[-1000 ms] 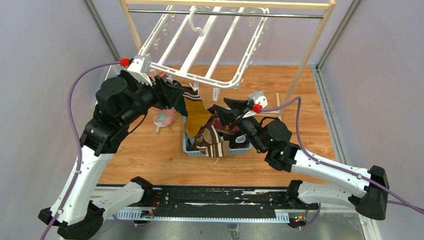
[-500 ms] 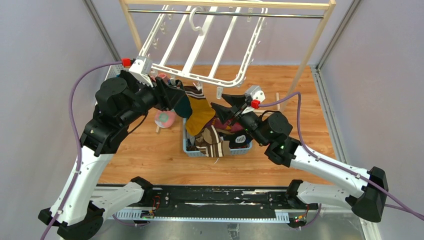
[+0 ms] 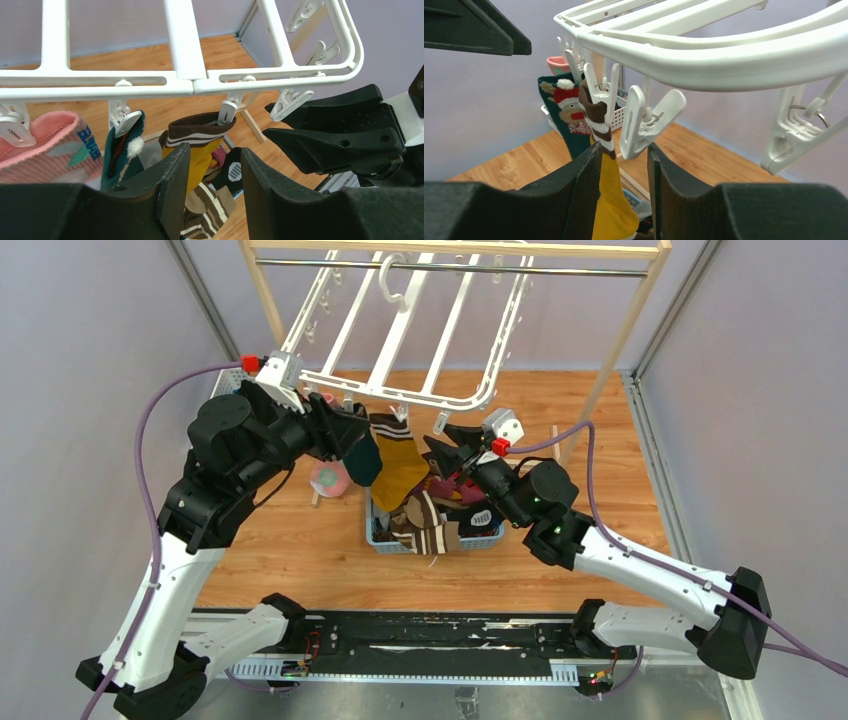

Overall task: Clip the socks to the hanger
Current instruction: Open the clamp at the hanger.

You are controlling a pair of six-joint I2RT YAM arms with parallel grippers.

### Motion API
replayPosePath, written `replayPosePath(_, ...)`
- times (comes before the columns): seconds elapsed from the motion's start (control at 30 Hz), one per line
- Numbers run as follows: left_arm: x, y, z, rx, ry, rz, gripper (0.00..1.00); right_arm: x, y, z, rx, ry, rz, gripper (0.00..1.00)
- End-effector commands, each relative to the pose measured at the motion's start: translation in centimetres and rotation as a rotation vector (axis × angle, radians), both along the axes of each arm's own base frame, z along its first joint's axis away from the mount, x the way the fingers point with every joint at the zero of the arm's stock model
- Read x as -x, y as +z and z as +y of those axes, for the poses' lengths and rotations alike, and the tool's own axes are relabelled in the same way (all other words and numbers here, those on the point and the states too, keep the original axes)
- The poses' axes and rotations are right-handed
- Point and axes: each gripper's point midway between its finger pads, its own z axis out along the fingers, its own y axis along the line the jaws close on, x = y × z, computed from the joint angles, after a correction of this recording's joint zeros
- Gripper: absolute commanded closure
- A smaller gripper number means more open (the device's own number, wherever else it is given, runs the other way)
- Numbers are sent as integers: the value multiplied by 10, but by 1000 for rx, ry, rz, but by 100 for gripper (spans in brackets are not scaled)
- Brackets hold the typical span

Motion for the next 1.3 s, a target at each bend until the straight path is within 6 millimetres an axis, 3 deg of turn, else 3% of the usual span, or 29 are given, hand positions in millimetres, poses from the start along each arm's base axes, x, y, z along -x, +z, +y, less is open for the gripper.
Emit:
replayPosePath(0.0, 4, 12, 4, 12, 1, -27, 54, -11, 29, -13, -57, -80, -62, 61)
replayPosePath(0.33, 4, 11, 4, 10, 3, -28, 54, -17, 32, -14, -96, -107, -59, 62)
replayPosePath(0.47, 5, 13, 4, 13, 3, -32, 54, -17, 34, -10, -96, -96, -63, 78)
replayPosePath(0.8, 5, 15, 4, 17, 1, -34, 54, -14, 31, -8, -104, -72, -54, 91)
replayPosePath(0.97, 8, 15, -1, 23, -30, -32, 54, -5, 31, 1, -119, -24, -43, 100)
replayPosePath(1.27, 23, 17, -24, 51, -193, -16, 44, 16, 38, 30, -147, 53, -11, 100)
